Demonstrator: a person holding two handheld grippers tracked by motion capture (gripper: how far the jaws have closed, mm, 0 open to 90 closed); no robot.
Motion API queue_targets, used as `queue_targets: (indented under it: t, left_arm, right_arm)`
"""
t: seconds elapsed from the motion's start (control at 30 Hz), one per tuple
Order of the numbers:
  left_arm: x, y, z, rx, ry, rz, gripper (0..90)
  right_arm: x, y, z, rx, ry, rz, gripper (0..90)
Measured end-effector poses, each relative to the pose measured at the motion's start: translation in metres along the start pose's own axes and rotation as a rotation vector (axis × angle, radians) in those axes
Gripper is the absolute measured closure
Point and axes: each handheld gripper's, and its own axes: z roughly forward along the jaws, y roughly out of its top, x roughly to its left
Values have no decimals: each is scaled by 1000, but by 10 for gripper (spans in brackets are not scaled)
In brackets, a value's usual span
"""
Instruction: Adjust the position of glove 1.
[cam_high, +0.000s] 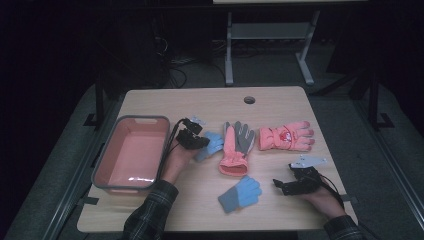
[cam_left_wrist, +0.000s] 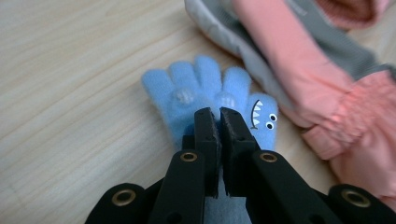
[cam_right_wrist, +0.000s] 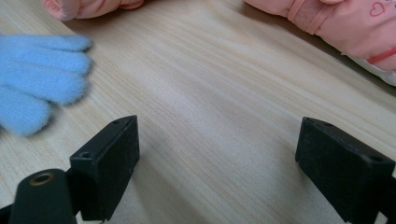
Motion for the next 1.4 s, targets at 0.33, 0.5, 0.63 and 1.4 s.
queue_targets:
  t: [0.33, 0.5, 0.63, 1.4]
  left_arm:
    - [-7, 3, -30, -61, -81, -13, 860]
    - [-13, 2, -43, -91, -143, -10, 859]
    - [-27, 0, -52, -98, -181, 13, 859]
    - [-102, -24, -40, -73, -340, 89, 860]
  right_arm:
    - [0, 0, 0, 0, 0, 0, 130]
    - [0, 0, 0, 0, 0, 0, 130]
    - [0, 0, 0, 0, 0, 0, 130]
    - [0, 0, 0, 0, 0, 1, 130]
